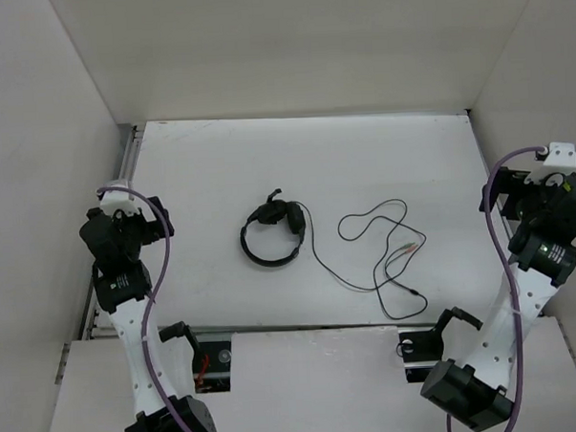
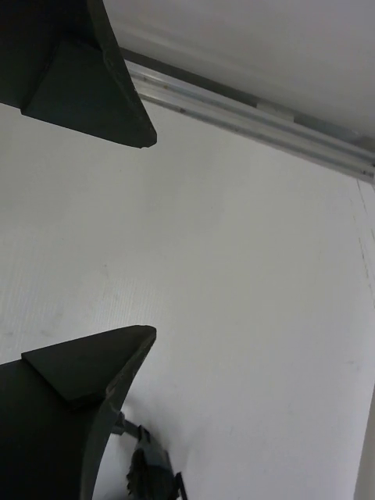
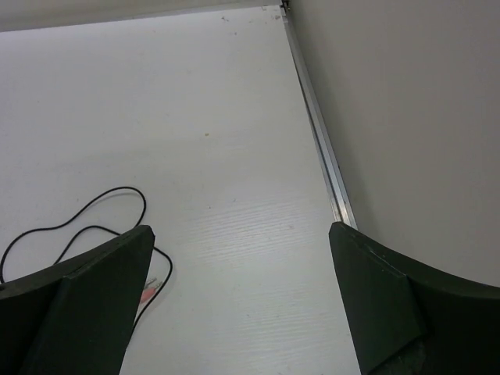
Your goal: Wrap the headphones
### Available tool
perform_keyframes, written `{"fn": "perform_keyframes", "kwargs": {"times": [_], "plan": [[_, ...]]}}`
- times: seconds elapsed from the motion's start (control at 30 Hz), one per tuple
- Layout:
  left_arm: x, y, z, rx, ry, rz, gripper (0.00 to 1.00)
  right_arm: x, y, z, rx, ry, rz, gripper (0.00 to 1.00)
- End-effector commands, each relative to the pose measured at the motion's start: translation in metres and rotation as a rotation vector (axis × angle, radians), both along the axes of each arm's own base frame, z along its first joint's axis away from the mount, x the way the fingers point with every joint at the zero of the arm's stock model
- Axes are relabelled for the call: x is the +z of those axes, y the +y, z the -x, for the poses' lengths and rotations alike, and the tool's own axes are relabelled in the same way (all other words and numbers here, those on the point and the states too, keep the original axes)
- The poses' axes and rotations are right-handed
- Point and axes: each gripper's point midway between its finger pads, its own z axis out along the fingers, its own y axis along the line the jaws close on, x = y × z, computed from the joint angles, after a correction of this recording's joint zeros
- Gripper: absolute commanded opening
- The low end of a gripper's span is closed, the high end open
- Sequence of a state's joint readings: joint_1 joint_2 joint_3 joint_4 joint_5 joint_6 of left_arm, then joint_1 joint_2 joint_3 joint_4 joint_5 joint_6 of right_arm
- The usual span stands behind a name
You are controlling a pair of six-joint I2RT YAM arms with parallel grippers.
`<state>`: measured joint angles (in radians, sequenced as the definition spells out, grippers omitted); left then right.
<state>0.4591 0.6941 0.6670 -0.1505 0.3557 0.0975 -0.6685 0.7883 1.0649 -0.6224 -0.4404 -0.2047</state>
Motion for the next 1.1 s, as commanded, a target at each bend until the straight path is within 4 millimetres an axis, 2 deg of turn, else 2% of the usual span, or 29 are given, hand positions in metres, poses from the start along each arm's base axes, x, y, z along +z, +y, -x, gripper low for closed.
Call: {"fn": "perform_keyframes", "kwargs": {"times": [0.0, 0.07, 0.23, 0.3, 0.43, 0.5, 0.57, 0.7, 0.8, 0.93, 1.07], "plan": [[0.018, -0.027, 0.001, -0.114, -0.021, -0.040, 1.00, 0.017, 0.000, 0.000, -0.018, -0.089, 0.054, 1.00], [0.020, -0.042, 0.000, -0.165, -0.021, -0.042, 1.00, 0.023, 0.003, 0.003, -0.018, -0.135, 0.099, 1.00], [0.019, -0.063, -0.003, -0.233, -0.009, 0.007, 1.00, 0.032, 0.001, 0.008, -0.064, -0.274, 0.204, 1.00], [0.015, -0.073, -0.004, -0.270, 0.005, 0.038, 1.00, 0.028, 0.002, 0.008, -0.074, -0.307, 0.222, 1.00], [0.003, -0.095, -0.011, -0.325, 0.066, 0.134, 1.00, 0.008, 0.011, -0.005, -0.049, -0.318, 0.195, 1.00], [-0.009, -0.114, -0.017, -0.369, 0.147, 0.180, 1.00, 0.000, 0.020, -0.017, -0.021, -0.320, 0.170, 1.00], [-0.025, -0.133, -0.022, -0.412, 0.272, 0.185, 1.00, -0.015, 0.036, -0.035, 0.041, -0.281, 0.126, 1.00], [-0.053, -0.163, -0.022, -0.479, 0.434, 0.135, 0.98, -0.058, 0.087, -0.068, 0.252, -0.107, 0.108, 1.00], [-0.080, -0.173, -0.020, -0.479, 0.538, 0.127, 0.98, -0.074, 0.113, -0.077, 0.345, -0.060, 0.121, 1.00], [-0.119, -0.180, -0.006, -0.445, 0.683, 0.119, 0.96, -0.085, 0.136, -0.081, 0.422, -0.027, 0.122, 1.00], [-0.136, -0.186, -0.001, -0.398, 0.755, 0.109, 0.95, -0.079, 0.142, -0.084, 0.436, -0.043, 0.106, 1.00]]}}
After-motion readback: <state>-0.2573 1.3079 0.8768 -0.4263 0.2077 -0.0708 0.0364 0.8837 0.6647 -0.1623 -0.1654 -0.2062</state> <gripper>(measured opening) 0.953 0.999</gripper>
